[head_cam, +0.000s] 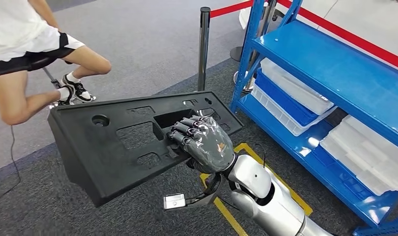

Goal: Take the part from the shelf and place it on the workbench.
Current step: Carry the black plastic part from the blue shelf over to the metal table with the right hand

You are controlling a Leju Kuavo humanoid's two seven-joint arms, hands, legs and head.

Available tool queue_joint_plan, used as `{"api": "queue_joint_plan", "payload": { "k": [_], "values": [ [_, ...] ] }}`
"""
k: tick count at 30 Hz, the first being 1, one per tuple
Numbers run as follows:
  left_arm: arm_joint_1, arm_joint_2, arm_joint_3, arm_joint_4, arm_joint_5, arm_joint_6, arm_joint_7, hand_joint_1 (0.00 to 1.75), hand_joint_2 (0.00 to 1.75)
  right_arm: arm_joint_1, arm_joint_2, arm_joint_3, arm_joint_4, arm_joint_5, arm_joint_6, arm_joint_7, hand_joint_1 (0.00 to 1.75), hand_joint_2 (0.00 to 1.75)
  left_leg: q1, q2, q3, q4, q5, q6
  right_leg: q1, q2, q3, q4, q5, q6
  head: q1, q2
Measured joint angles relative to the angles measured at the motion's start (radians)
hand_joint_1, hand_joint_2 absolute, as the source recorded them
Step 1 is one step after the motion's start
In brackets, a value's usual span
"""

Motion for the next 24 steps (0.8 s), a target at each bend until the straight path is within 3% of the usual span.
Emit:
{"api": "queue_joint_plan", "payload": {
  "k": [2,3,4,5,6,7,8,10,12,14,16,18,19,21,22,24],
  "values": [
    [-0.001,0.0,0.0,0.0,-0.001,0.0,0.0,0.0,1.75,0.001,0.0,0.0,0.0,0.0,0.003,0.001,1.75,1.75,0.006,0.046,-0.027,0.118,-0.097,-0.01,0.001,-0.03,-0.024,0.001,0.018,0.002,-0.001,0.0],
    [-0.001,0.0,0.0,0.0,-0.001,0.0,0.0,0.0,1.75,0.002,-0.001,0.0,0.0,0.0,0.005,0.001,1.75,1.75,0.014,0.057,-0.035,0.176,-0.117,-0.016,0.001,-0.048,-0.039,0.004,0.025,0.006,-0.001,0.0],
    [-0.001,0.0,0.0,0.0,-0.001,-0.001,-0.001,0.0,1.75,0.002,-0.001,0.0,0.0,0.001,0.007,0.002,1.75,1.75,0.021,0.063,-0.033,0.214,-0.113,-0.023,-0.001,-0.065,-0.056,0.01,0.033,0.01,-0.001,0.0],
    [-0.001,0.001,0.0,0.0,-0.002,-0.001,-0.001,0.0,1.75,0.002,-0.001,0.0,0.0,0.001,0.008,0.002,1.75,1.75,0.029,0.068,-0.015,0.223,-0.089,-0.031,-0.003,-0.082,-0.074,0.017,0.039,0.014,-0.001,0.0],
    [-0.001,0.001,0.001,0.0,-0.002,-0.002,-0.002,0.0,1.75,0.002,-0.001,0.0,0.0,0.001,0.009,0.002,1.75,1.75,0.036,0.077,0.02,0.197,-0.062,-0.039,-0.006,-0.097,-0.092,0.027,0.044,0.019,-0.001,0.0],
    [-0.003,0.0,0.001,0.0,-0.001,-0.003,-0.005,0.0,1.75,0.002,-0.001,0.0,0.0,0.002,0.009,0.002,1.75,1.75,0.04,0.097,0.07,0.139,-0.058,-0.049,-0.008,-0.111,-0.109,0.038,0.047,0.024,-0.002,0.0],
    [-0.004,0.0,0.001,0.0,0.001,-0.003,-0.011,0.0,1.75,0.001,-0.001,0.0,-0.001,0.002,0.01,0.002,1.75,1.75,0.038,0.115,0.123,0.069,-0.069,-0.051,-0.009,-0.124,-0.123,0.05,0.049,0.029,-0.001,0.0],
    [-0.006,0.001,0.004,0.0,0.012,-0.006,-0.029,0.0,1.75,-0.002,-0.002,0.0,-0.001,0.002,0.01,0.003,1.75,1.75,0.027,0.139,0.182,-0.03,-0.112,-0.038,-0.009,-0.147,-0.137,0.064,0.053,0.043,0.0,0.0],
    [-0.004,0.002,0.015,0.0,0.027,-0.013,-0.049,0.0,1.75,-0.005,-0.003,0.0,-0.001,0.002,0.01,0.003,1.75,1.75,0.02,0.123,0.182,-0.05,-0.112,-0.009,-0.012,-0.164,-0.139,0.066,0.058,0.058,0.001,0.0],
    [-0.002,0.002,0.024,0.0,0.033,-0.023,-0.068,0.0,1.75,-0.008,-0.004,0.0,-0.001,0.002,0.01,0.003,1.75,1.75,0.019,0.105,0.176,-0.058,-0.097,0.014,-0.021,-0.124,-0.148,0.094,0.033,0.07,0.001,0.0],
    [-0.003,0.003,0.027,0.0,0.033,-0.03,-0.08,0.0,1.75,-0.01,-0.006,0.0,-0.001,0.002,0.009,0.004,1.75,1.75,0.019,0.089,0.167,-0.062,-0.082,0.03,-0.026,-0.055,-0.184,0.192,-0.038,0.075,0.001,0.0],
    [-0.004,0.005,0.031,0.0,0.033,-0.032,-0.084,0.0,1.75,-0.01,-0.009,0.0,-0.001,0.002,0.009,0.005,1.75,1.75,0.015,0.067,0.153,-0.06,-0.07,0.037,-0.026,-0.029,-0.229,0.315,-0.102,0.075,0.001,0.0],
    [-0.005,0.005,0.033,0.0,0.032,-0.031,-0.086,0.0,1.75,-0.01,-0.01,0.0,-0.001,0.002,0.01,0.005,1.75,1.75,0.012,0.053,0.146,-0.06,-0.064,0.037,-0.026,-0.025,-0.234,0.343,-0.11,0.074,0.001,0.0],
    [-0.004,0.005,0.035,0.0,0.025,-0.024,-0.095,0.0,1.75,-0.011,-0.01,0.0,-0.001,0.002,0.01,0.005,1.75,1.75,0.01,0.024,0.138,-0.059,-0.055,0.035,-0.026,-0.018,-0.19,0.287,-0.071,0.067,0.001,0.0],
    [-0.003,0.006,0.036,0.0,0.018,-0.016,-0.102,0.0,1.75,-0.011,-0.01,0.0,-0.001,0.001,0.01,0.005,1.75,1.75,0.01,0.01,0.136,-0.058,-0.052,0.033,-0.026,-0.001,-0.147,0.213,-0.04,0.062,0.001,0.0],
    [-0.004,0.006,0.036,0.0,0.004,0.001,-0.119,0.0,1.75,-0.014,-0.011,0.0,-0.002,0.001,0.01,0.008,1.75,1.75,0.011,-0.015,0.129,-0.055,-0.046,0.024,-0.026,0.045,-0.084,0.096,-0.005,0.055,0.001,0.0]
  ]
}}
